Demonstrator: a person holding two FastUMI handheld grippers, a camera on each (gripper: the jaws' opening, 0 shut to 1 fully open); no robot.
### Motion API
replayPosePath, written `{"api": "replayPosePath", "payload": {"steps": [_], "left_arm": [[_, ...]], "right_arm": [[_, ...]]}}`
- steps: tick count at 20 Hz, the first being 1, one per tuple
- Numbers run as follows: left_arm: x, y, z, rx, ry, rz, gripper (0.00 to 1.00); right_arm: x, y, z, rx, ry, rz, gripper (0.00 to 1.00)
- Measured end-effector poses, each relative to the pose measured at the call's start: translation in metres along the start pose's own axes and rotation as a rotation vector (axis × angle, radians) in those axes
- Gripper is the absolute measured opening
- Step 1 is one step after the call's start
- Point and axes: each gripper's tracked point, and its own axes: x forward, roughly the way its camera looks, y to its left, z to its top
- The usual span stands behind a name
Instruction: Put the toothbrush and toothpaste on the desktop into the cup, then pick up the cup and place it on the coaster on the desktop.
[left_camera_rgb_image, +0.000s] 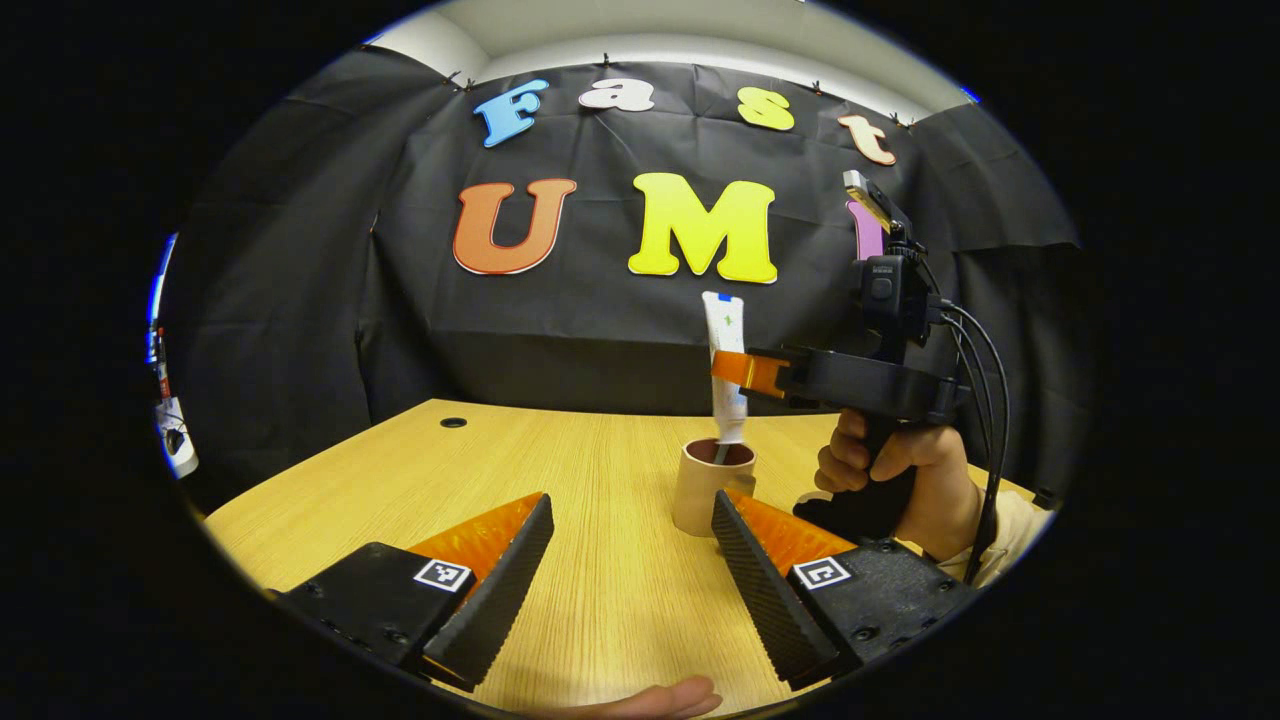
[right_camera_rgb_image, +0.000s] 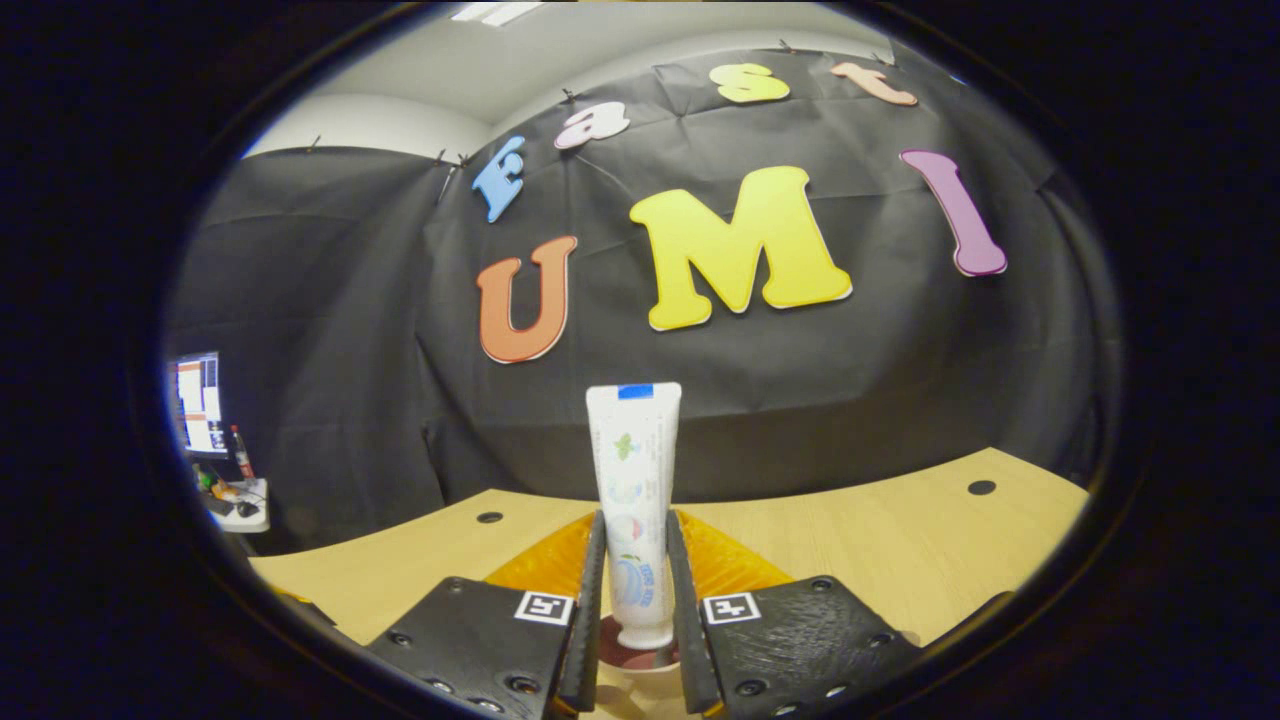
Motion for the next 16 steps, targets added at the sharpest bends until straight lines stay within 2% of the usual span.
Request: {"api": "replayPosePath", "payload": {"steps": [1,4,8,10,13,14,15,16], "left_arm": [[0.000,0.002,0.000,-0.002,0.001,0.005,1.00],[0.002,0.004,-0.003,-0.007,0.009,0.010,1.00],[0.004,0.004,-0.002,-0.005,0.014,0.021,1.00],[0.010,0.000,-0.001,0.000,0.022,0.020,1.00],[0.018,-0.007,0.002,-0.008,0.045,0.017,1.00],[0.023,-0.011,0.005,-0.016,0.053,0.014,1.00],[0.027,-0.015,0.007,-0.023,0.062,0.009,1.00],[0.032,-0.021,0.009,-0.023,0.076,-0.001,1.00]], "right_arm": [[-0.001,-0.001,0.003,-0.003,-0.007,-0.003,0.34],[-0.009,0.001,0.009,-0.001,-0.026,0.007,0.29],[-0.024,0.002,0.014,-0.009,-0.039,0.018,0.29],[-0.039,0.003,0.016,-0.019,-0.047,0.032,0.35],[-0.069,-0.005,0.025,-0.059,-0.079,0.027,0.51],[-0.081,-0.006,0.026,-0.065,-0.089,0.033,0.53],[-0.095,-0.008,0.031,-0.068,-0.106,0.036,0.63],[-0.111,-0.013,0.035,-0.079,-0.132,0.033,0.69]]}}
